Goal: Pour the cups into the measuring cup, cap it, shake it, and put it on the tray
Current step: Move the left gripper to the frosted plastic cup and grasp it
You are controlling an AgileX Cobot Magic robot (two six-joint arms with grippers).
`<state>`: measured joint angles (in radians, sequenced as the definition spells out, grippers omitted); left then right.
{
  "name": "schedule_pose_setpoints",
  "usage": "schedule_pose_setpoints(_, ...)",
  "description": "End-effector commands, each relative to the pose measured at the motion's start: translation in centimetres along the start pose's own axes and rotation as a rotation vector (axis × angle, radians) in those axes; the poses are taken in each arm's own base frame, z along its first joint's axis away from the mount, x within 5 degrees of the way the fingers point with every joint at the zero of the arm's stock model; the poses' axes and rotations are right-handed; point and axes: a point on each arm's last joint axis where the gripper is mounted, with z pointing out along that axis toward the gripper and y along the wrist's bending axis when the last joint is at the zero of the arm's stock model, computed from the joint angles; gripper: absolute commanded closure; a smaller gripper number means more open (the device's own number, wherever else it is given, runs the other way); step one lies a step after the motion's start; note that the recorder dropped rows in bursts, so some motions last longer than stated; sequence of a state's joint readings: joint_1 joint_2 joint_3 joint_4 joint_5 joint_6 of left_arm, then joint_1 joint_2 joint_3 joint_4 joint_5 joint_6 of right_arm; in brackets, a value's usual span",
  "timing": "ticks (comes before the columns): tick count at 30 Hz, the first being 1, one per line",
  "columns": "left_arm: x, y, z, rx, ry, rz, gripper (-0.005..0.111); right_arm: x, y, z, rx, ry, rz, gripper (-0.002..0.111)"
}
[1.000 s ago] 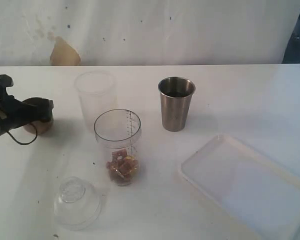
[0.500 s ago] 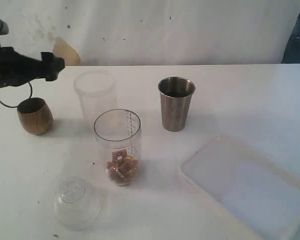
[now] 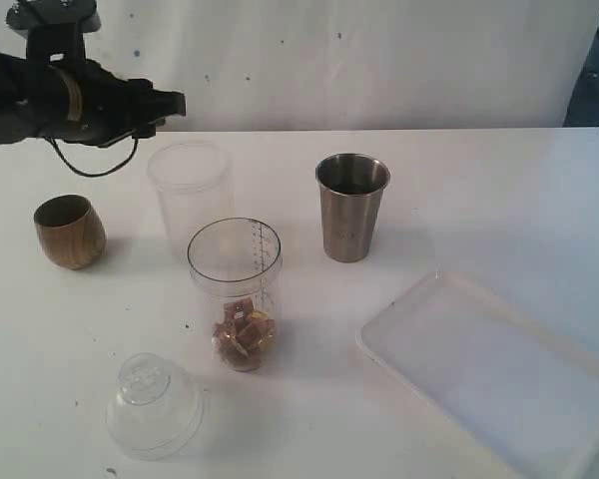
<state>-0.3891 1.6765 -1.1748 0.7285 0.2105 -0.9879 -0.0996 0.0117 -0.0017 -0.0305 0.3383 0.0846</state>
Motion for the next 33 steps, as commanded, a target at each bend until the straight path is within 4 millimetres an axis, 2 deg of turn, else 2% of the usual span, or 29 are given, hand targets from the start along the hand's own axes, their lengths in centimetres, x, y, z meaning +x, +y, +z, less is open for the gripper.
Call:
schedule_pose_setpoints(1, -2.4, 0.6, -0.7, -0.071, 0.103, 0.035, 0.055, 0.0, 0.0, 0.0, 0.001, -0.003, -0.006, 0.108)
schedule_pose_setpoints(3, -3.7, 0.8, -0.5, -0.025, 0.240, 0.053, 0.055, 0.0, 0.0, 0.0, 0.001, -0.003, -0.006, 0.108)
schedule_pose_setpoints(6, -4.7, 0.9, 0.4, 0.147, 0.462, 0.054, 0.055, 0.0, 0.0, 0.0, 0.001, -0.003, -0.006, 0.108)
schedule_pose_setpoints(9, -5.1, 1.1, 1.6, 0.179, 0.573, 0.090, 0.055, 0.0, 0.0, 0.0, 0.001, -0.003, -0.006, 0.108)
schedule_pose_setpoints(13, -4.4, 0.7, 3.9, 0.143, 0.602, 0.147, 0.055, 0.0, 0.0, 0.0, 0.001, -0.003, -0.006, 0.108)
schedule_pose_setpoints(16, -4.0, 0.3, 5.5, 0.138, 0.555, 0.156, 0.055, 0.0, 0.0, 0.0, 0.001, -0.003, -0.006, 0.108)
schedule_pose_setpoints(20, -4.1, 0.3, 6.6, 0.140, 0.485, 0.139, 0.055, 0.0, 0.0, 0.0, 0.001, -0.003, -0.006, 0.108)
schedule_pose_setpoints(23, -3.3, 0.4, 7.4, 0.138, 0.520, 0.148, 0.056, 0.0, 0.0, 0.0, 0.001, -0.003, -0.006, 0.108)
schedule_pose_setpoints(26, -2.2, 0.8, 8.3, 0.117, 0.579, 0.194, 0.065, 0.0, 0.0, 0.0, 0.001, -0.003, -0.006, 0.108)
schedule_pose_setpoints(29, -1.8, 1.0, 8.5, 0.111, 0.597, 0.225, 0.086, 0.0, 0.0, 0.0, 0.001, -0.003, -0.006, 0.108)
schedule_pose_setpoints(31, -1.9, 1.0, 8.4, 0.118, 0.598, 0.245, 0.106, 0.0, 0.0, 0.0, 0.001, -0.003, -0.006, 0.108)
schedule_pose_setpoints(33, -2.1, 1.0, 8.2, 0.122, 0.591, 0.259, 0.106, 0.0, 0.0, 0.0, 0.001, -0.003, -0.006, 0.108)
